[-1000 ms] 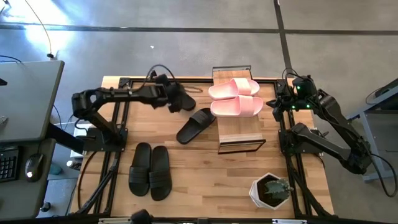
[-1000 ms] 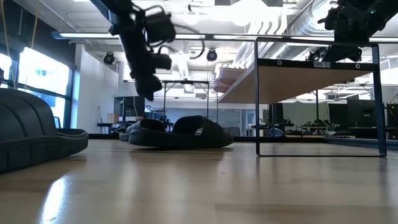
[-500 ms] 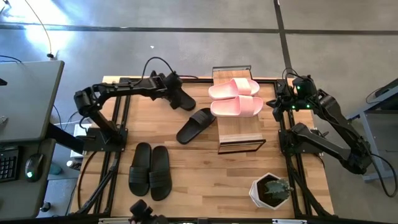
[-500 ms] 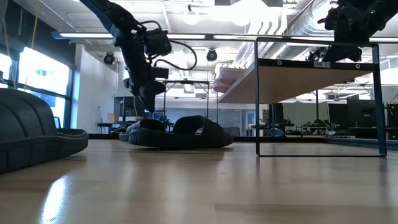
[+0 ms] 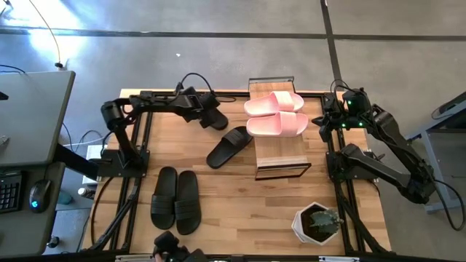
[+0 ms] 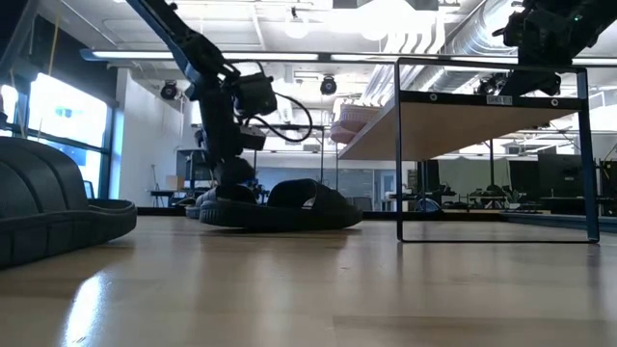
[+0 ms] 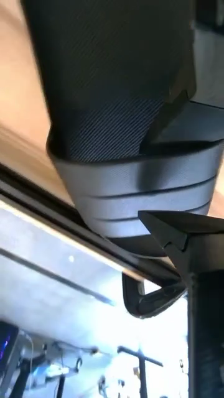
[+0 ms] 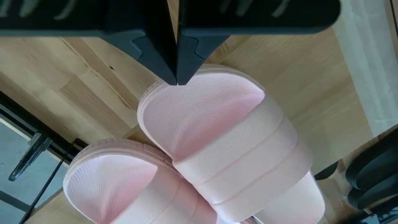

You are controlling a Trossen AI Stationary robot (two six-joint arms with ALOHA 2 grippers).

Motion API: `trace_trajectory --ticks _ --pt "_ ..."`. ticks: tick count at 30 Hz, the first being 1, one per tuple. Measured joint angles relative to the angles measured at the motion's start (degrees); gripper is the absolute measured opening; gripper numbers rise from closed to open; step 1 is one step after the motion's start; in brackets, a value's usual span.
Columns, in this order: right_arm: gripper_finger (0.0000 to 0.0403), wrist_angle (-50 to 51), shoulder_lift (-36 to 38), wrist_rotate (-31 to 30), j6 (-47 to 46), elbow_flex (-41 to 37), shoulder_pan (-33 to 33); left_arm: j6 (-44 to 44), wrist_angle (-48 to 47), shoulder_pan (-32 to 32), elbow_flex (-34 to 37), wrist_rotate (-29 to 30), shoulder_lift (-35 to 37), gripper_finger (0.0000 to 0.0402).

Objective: Pick and place slides into the shelf
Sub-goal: Put the black slide under the shelf

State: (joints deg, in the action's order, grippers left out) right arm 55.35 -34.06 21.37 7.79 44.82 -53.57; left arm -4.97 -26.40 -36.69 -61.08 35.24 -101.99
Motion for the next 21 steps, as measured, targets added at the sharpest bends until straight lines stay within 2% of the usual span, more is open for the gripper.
trace_trajectory --ticks 6,13,17,21 --pt "0.0 0.0 0.0 -0.4 -0.3 0.0 0.0 0.2 1.1 0.0 0.0 5.1 -1.8 0.014" --pt "0.0 0.0 0.0 -0.4 -0.3 0.0 0.0 0.1 0.9 0.0 0.0 8.3 -2.2 0.0131" --pt "0.0 0.0 0.0 -0.4 -0.3 0.0 0.0 -0.7 0.9 0.0 0.0 8.8 -2.2 0.0088" --pt "0.0 0.0 0.0 -0.4 -0.3 0.0 0.0 -0.8 0.7 0.0 0.0 8.2 -2.2 0.0019"
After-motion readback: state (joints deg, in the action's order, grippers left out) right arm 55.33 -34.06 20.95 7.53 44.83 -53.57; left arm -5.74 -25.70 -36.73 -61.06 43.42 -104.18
